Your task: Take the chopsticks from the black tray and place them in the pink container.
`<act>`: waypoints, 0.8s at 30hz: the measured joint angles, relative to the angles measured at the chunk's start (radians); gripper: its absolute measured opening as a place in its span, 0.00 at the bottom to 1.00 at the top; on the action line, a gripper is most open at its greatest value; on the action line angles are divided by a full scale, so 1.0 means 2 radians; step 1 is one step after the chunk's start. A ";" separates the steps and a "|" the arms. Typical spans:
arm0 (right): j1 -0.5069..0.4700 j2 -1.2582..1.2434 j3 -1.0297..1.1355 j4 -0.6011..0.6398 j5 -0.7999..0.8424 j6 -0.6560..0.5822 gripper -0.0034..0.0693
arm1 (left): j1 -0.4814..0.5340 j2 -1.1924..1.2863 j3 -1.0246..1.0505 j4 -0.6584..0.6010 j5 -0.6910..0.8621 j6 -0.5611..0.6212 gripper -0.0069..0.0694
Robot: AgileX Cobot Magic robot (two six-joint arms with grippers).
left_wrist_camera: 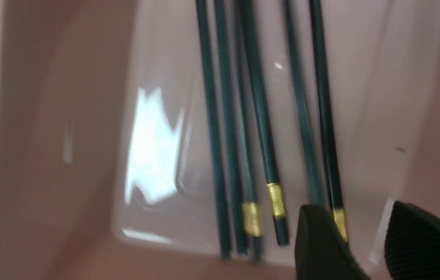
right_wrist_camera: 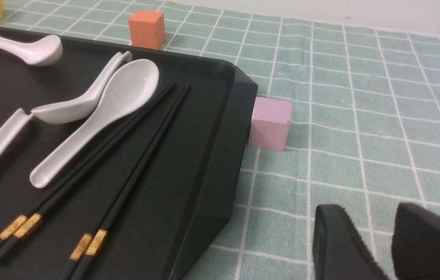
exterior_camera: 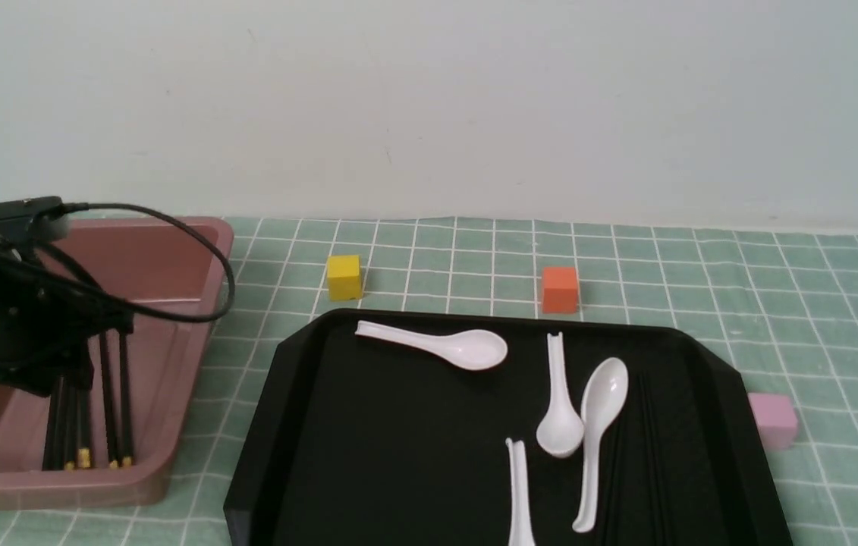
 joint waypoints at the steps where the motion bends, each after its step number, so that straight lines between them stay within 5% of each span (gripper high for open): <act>1: 0.000 0.000 0.000 0.000 0.000 0.000 0.38 | 0.000 -0.005 -0.004 -0.007 0.009 0.000 0.43; 4: 0.000 0.000 0.000 0.000 0.000 0.000 0.38 | 0.000 -0.029 -0.015 -0.028 0.035 0.000 0.39; 11: 0.000 0.000 0.000 0.000 0.000 0.000 0.38 | 0.000 -0.128 -0.010 -0.098 0.090 0.043 0.08; 24: 0.000 0.000 0.000 0.000 0.000 0.000 0.38 | 0.000 -0.426 0.183 -0.209 0.095 0.125 0.07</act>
